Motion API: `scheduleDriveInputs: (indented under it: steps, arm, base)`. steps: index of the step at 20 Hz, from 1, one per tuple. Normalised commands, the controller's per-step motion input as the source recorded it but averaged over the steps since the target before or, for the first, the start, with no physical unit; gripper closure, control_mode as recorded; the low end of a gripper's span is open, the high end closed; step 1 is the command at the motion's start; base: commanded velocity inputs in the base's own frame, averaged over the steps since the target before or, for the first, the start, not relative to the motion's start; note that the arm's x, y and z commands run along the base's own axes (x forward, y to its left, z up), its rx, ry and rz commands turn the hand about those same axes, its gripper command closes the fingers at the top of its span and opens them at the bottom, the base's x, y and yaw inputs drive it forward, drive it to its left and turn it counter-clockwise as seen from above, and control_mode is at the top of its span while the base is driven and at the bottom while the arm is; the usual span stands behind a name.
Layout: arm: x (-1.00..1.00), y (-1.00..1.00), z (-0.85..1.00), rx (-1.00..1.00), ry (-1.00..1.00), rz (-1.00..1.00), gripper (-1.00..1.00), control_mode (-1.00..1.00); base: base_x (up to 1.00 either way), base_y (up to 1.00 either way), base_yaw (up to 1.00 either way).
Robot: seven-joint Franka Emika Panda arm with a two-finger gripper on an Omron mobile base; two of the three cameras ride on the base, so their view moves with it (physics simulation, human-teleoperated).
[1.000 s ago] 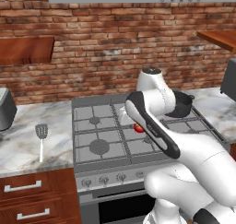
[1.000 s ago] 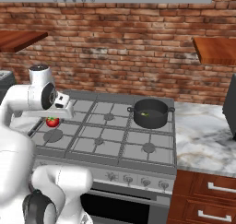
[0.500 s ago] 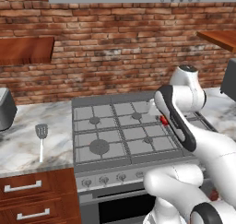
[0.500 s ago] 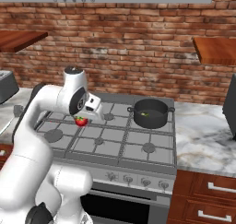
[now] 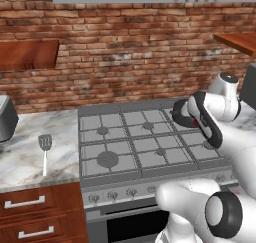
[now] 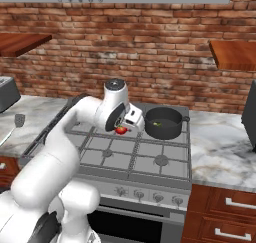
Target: Put the tomato and broccoli in the pot. Retrieve the spatula and lightly stir the vegetables in the pot.
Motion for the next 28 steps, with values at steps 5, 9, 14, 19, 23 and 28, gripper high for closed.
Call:
scheduleDriveInputs:
  steps: [5,9,14,19,23,28]
  arm:
    - [0.4,-0.77,0.0,0.0,-0.01,-0.09,1.0,-1.0]
    - [0.56,-0.32,0.0,0.0,0.0,0.0,1.0,-1.0]
    - [0.59,-0.08,0.0,0.0,0.0,0.0,1.0,-1.0]
    - [0.55,-0.04,0.0,0.0,0.0,0.0,1.0,-1.0]
    - [0.39,-0.07,-0.03,0.0,0.0,0.0,1.0,-1.0]
    - [0.41,-0.24,-0.03,0.0,0.0,0.02,1.0,-1.0]
  base:
    - [0.0,0.0,0.0]
    - [0.0,0.0,0.0]
    - [0.0,0.0,0.0]
    - [0.0,0.0,0.0]
    - [0.0,0.0,0.0]
    - [0.0,0.0,0.0]
